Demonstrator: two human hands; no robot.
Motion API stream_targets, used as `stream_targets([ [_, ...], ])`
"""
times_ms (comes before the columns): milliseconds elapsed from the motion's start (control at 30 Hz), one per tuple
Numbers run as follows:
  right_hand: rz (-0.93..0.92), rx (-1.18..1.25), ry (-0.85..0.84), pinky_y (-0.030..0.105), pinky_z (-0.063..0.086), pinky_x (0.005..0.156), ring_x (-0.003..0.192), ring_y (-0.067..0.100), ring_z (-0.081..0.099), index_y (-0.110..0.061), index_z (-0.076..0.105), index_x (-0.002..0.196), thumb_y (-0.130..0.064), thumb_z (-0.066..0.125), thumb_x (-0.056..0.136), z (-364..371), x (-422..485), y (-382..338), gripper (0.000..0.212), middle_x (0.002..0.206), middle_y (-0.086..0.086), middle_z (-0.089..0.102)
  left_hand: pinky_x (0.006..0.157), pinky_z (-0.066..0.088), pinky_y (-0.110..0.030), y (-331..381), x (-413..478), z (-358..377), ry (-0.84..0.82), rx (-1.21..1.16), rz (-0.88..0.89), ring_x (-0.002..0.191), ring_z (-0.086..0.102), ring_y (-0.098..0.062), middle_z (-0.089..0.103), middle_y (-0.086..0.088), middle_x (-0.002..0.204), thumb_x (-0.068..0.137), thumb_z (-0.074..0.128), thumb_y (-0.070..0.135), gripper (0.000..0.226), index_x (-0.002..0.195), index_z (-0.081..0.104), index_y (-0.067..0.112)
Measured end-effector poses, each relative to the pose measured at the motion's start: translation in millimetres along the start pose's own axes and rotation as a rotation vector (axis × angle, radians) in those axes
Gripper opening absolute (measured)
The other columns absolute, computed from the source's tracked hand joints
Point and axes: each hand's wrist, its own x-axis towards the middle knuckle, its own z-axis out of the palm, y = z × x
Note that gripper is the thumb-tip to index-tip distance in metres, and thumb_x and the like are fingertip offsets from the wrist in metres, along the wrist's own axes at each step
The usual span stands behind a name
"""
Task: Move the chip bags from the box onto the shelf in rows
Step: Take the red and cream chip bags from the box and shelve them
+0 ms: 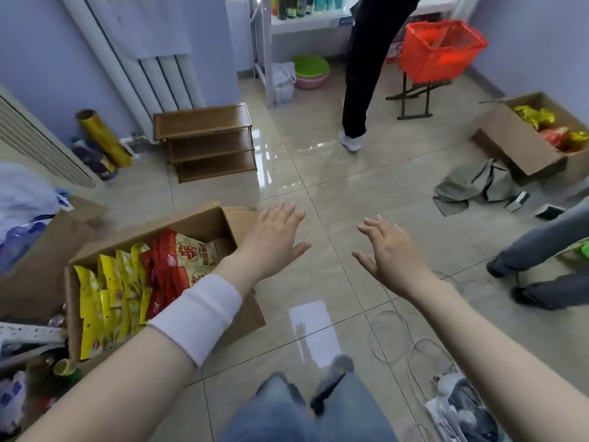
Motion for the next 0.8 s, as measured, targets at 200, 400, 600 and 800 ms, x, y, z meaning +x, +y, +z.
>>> stream_targets([
  [200,-0.058,0.04,-0.098,0.057,0.039,0.094,0.116,0.044,0.052,0.005,0.06,0.113,-0.024,0.076,0.075,27.6,77.8,88.6,0.05,0.119,0.025,0.059,0.118,0.003,-0.037,7.5,102.5,15.8,-0.037,-0.016,-0.085,0.144,0.007,-0.022,0.013,-0.007,0.156,0.095,0.038,0.047,0.065,0.147,0.016,0.015],
  [400,-0.187,0.076,-0.186,0.059,0.038,0.094,0.116,0.045,0.051,0.005,0.059,0.115,-0.024,0.075,0.076,25.4,169.9,161.2,0.051,0.122,0.026,0.057,0.115,0.002,-0.034,14.6,170.2,19.8,-0.026,-0.121,-0.316,0.144,0.008,-0.02,0.014,-0.006,0.156,0.096,0.037,0.047,0.064,0.147,0.017,0.015],
  [600,-0.351,0.118,-0.292,0.06,0.037,0.094,0.116,0.048,0.049,0.006,0.058,0.113,-0.02,0.075,0.075,47.0,259.6,166.4,0.049,0.121,0.028,0.057,0.116,0.007,-0.034,-7.5,190.1,28.9,-0.005,-0.245,-0.581,0.143,0.013,-0.019,0.021,-0.006,0.154,0.094,0.041,0.046,0.064,0.146,0.021,0.015],
  [800,-0.579,0.138,-0.412,0.049,0.025,0.108,0.133,0.038,0.033,0.001,0.05,0.127,-0.03,0.061,0.088,75.7,328.5,106.5,0.051,0.138,0.02,0.044,0.116,0.003,-0.035,-56.8,173.6,39.3,0.04,-0.422,-0.898,0.144,0.009,-0.016,0.016,-0.002,0.155,0.095,0.038,0.046,0.062,0.147,0.019,0.018],
])
